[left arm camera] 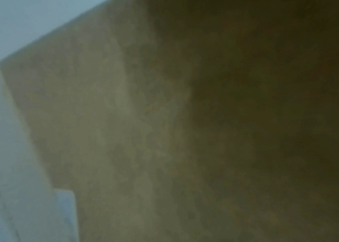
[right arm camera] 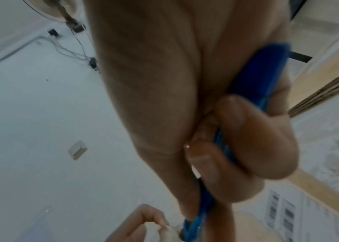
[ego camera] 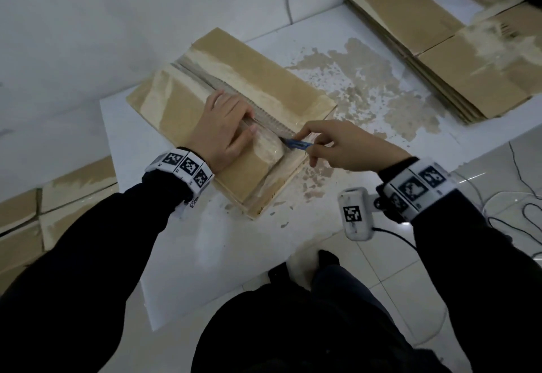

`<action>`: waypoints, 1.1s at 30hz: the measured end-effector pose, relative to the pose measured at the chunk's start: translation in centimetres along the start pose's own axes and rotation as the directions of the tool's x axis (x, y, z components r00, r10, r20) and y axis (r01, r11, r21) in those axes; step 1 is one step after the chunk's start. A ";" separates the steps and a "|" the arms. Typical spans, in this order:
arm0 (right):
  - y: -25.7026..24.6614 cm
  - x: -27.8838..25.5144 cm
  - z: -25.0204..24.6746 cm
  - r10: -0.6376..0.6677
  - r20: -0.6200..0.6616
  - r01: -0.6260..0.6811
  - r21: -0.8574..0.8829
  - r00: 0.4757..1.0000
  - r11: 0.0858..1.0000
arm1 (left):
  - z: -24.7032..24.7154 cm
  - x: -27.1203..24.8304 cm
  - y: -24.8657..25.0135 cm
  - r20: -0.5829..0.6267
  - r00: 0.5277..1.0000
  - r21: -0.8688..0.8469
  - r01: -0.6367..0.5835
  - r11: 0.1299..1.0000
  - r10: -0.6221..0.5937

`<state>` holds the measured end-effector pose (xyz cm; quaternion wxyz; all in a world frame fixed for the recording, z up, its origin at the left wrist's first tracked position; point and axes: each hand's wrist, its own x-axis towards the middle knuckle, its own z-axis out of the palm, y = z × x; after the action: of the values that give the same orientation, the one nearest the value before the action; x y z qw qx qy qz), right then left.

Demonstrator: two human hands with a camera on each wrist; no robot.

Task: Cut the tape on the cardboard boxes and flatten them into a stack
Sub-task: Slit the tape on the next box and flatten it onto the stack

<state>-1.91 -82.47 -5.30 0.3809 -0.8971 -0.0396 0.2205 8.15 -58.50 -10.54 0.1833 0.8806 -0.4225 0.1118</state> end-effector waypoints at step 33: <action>0.1 -3.8 5.8 0.229 -0.184 -0.056 0.651 0.956 0.757 | 0.1 0.5 0.9 0.018 0.999 0.006 0.026 1.000 -0.026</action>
<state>-7.78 -79.58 -7.49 0.6469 -0.7346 0.1553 0.1333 7.72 -59.39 -10.26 0.1787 0.8875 -0.4122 0.1027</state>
